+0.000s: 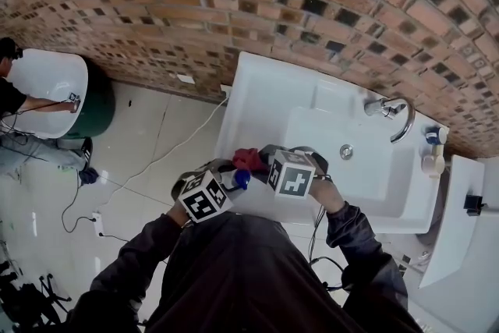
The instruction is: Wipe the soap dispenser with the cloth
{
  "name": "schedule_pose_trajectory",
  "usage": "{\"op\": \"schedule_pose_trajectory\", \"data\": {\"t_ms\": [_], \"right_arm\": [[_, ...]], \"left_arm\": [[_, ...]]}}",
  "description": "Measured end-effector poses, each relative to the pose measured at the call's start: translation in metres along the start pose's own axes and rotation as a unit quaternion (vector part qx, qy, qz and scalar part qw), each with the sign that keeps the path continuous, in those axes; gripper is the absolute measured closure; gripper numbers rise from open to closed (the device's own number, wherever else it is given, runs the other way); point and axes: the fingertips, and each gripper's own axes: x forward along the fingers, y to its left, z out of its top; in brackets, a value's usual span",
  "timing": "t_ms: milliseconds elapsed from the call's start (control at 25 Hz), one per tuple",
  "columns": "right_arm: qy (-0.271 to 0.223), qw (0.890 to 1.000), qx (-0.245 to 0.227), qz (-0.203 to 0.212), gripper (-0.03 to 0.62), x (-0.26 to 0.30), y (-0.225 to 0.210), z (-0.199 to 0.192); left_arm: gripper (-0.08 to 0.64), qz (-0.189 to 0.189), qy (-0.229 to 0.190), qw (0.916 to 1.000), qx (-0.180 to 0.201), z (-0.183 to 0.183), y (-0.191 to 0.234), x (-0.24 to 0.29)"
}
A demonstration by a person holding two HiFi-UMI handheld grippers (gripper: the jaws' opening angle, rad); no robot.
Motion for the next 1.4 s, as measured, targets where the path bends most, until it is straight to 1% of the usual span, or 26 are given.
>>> {"op": "schedule_pose_trajectory", "data": {"t_ms": [80, 120, 200, 360, 480, 640, 720, 800, 880, 920, 1000, 1080, 1160, 1200, 1240, 1320, 1400], "right_arm": [[0.012, 1.000, 0.004, -0.013, 0.531, 0.001, -0.010, -0.010], [0.012, 1.000, 0.004, -0.012, 0.529, 0.003, -0.011, -0.014], [-0.002, 1.000, 0.008, 0.004, 0.531, 0.009, -0.008, -0.019], [-0.019, 0.998, 0.061, 0.026, 0.529, 0.029, -0.010, -0.034], [-0.026, 0.994, 0.094, 0.048, 0.531, 0.053, -0.010, -0.048], [-0.022, 0.989, 0.135, 0.061, 0.531, 0.084, -0.008, -0.069], [-0.030, 0.985, 0.156, 0.064, 0.531, 0.089, -0.008, -0.071], [-0.038, 0.984, 0.164, 0.064, 0.531, 0.085, -0.010, -0.071], [-0.046, 0.986, 0.155, 0.051, 0.531, 0.073, -0.013, -0.067], [-0.051, 0.988, 0.141, 0.045, 0.529, 0.064, -0.014, -0.062], [-0.064, 0.993, 0.097, 0.038, 0.531, 0.047, -0.012, -0.046], [-0.066, 0.996, 0.039, 0.035, 0.529, 0.035, -0.006, -0.033], [-0.051, 0.998, -0.019, 0.035, 0.531, 0.031, 0.001, -0.028], [-0.041, 0.998, -0.042, 0.037, 0.531, 0.031, 0.005, -0.029], [-0.034, 0.997, -0.057, 0.042, 0.531, 0.030, 0.009, -0.030], [-0.025, 0.995, -0.073, 0.057, 0.531, 0.031, 0.021, -0.033], [-0.018, 0.994, -0.084, 0.068, 0.531, 0.031, 0.032, -0.036]], "left_arm": [[0.338, 0.003, 0.001, 1.0000, -0.001, 0.000, 0.000, 0.000], [0.339, 0.004, 0.002, 1.0000, 0.000, 0.000, -0.001, 0.000], [0.341, 0.007, 0.007, 0.9999, 0.005, -0.001, -0.001, 0.000], [0.342, 0.006, 0.024, 0.9994, 0.023, -0.001, -0.002, 0.001], [0.342, 0.000, 0.048, 0.9973, 0.055, -0.002, -0.004, 0.003], [0.343, -0.011, 0.089, 0.9895, 0.113, -0.005, -0.006, 0.005], [0.342, -0.015, 0.101, 0.9858, 0.133, -0.006, -0.005, 0.005], [0.341, -0.014, 0.102, 0.9843, 0.143, -0.007, -0.004, 0.005], [0.336, 0.003, 0.095, 0.9846, 0.147, -0.007, -0.003, 0.005], [0.331, 0.017, 0.090, 0.9852, 0.145, -0.007, -0.002, 0.004], [0.328, 0.050, 0.078, 0.9873, 0.129, -0.007, 0.002, 0.001], [0.330, 0.075, 0.064, 0.9907, 0.094, -0.009, 0.004, -0.004], [0.333, 0.091, 0.053, 0.9933, 0.049, -0.013, 0.003, -0.008], [0.333, 0.097, 0.051, 0.9935, 0.034, -0.015, 0.003, -0.009], [0.337, 0.101, 0.052, 0.9931, 0.026, -0.018, 0.001, -0.009], [0.339, 0.105, 0.062, 0.9920, 0.032, -0.022, -0.001, -0.007], [0.341, 0.103, 0.074, 0.9905, 0.053, -0.023, -0.003, -0.003]]}}
